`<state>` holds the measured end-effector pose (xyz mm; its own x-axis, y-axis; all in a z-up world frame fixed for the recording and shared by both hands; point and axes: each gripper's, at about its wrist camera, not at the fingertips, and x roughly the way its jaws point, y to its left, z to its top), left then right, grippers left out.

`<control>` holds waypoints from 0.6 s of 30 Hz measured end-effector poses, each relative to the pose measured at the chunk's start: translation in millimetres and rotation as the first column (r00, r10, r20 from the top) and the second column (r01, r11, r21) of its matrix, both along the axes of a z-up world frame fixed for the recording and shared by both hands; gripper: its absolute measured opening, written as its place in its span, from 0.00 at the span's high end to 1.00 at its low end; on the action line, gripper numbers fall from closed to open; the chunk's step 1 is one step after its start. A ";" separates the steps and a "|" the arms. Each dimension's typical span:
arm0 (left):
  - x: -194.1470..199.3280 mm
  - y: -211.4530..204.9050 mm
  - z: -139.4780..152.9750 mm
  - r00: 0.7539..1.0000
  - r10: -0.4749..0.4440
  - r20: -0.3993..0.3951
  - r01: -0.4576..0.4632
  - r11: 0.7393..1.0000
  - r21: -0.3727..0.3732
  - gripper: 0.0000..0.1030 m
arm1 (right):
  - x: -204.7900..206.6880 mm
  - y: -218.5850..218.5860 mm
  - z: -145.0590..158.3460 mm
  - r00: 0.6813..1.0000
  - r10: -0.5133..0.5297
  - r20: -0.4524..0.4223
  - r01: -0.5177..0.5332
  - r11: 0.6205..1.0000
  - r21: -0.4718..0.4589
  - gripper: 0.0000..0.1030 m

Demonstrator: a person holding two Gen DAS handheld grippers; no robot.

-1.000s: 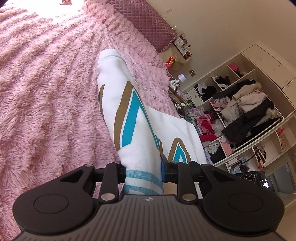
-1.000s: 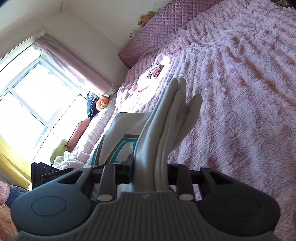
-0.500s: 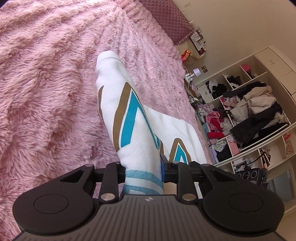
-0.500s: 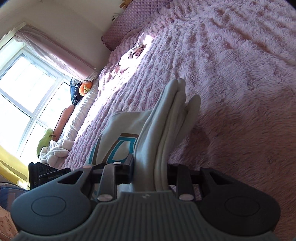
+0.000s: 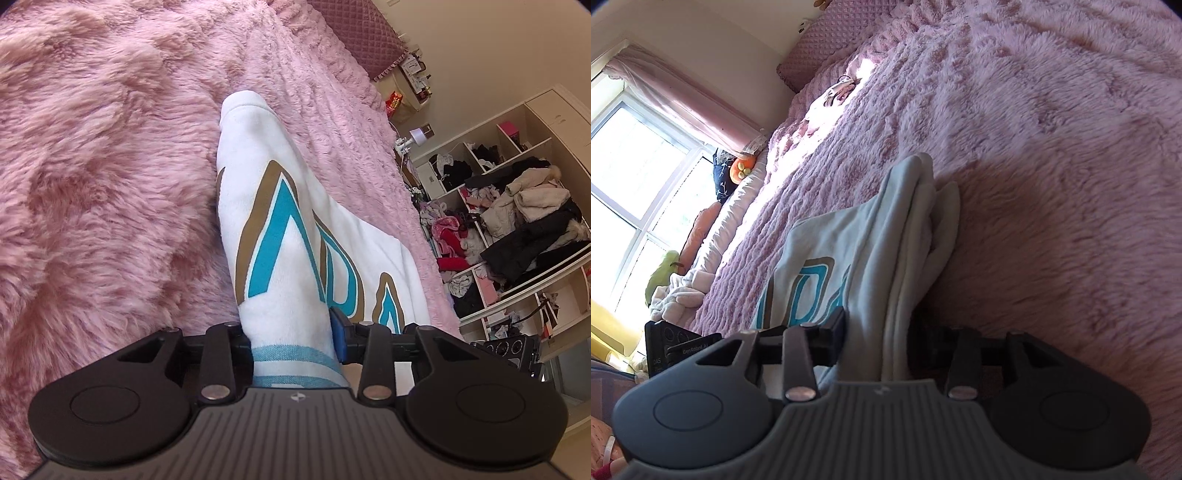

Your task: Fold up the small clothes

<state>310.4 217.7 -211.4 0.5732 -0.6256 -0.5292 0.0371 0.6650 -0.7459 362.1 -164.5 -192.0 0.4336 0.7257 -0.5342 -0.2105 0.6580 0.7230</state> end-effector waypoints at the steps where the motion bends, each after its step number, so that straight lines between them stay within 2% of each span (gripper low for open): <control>1: -2.3 1.5 6.5 1.000 -0.001 -0.001 0.001 0.999 0.034 0.54 | -2.7 -2.4 2.8 1.000 -0.008 0.006 0.008 1.000 0.000 0.63; 2: -5.5 3.3 12.5 1.000 -0.004 0.004 0.004 0.998 0.065 0.54 | -8.7 -6.4 10.7 1.000 -0.014 0.028 0.014 1.000 -0.012 0.63; 4: -16.2 10.1 26.3 1.000 -0.013 0.022 0.010 0.990 0.141 0.46 | -21.0 -12.2 27.2 0.997 -0.023 0.079 0.028 0.997 -0.066 0.63; 6: -32.8 15.9 42.6 0.999 0.006 0.054 -0.017 0.980 0.200 0.45 | -41.7 -16.1 52.6 0.980 -0.029 0.197 0.058 0.988 -0.143 0.62; 8: -49.1 20.4 56.0 0.995 0.046 0.086 -0.064 0.974 0.218 0.45 | -66.9 -14.0 77.2 0.954 0.034 0.298 0.015 0.987 -0.161 0.62; 11: -83.4 10.0 82.4 0.987 0.067 0.145 -0.100 0.969 0.227 0.45 | -95.7 -0.2 95.6 0.918 0.138 0.371 -0.069 0.979 -0.193 0.62; 15: -128.6 -32.0 101.9 0.976 0.007 0.217 -0.063 0.966 0.251 0.43 | -118.1 22.3 95.6 0.880 0.227 0.417 -0.132 0.961 -0.243 0.63; 18: -147.1 -55.2 95.9 0.979 -0.029 0.203 -0.021 0.970 0.241 0.42 | -118.3 29.5 76.8 0.903 0.221 0.369 -0.131 0.959 -0.252 0.63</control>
<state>163.3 162.5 -115.5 0.6822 -0.4964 -0.5368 0.1746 0.8236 -0.5397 243.9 -135.0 -115.2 0.5149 0.6957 -0.5009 -0.5728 0.7139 0.4028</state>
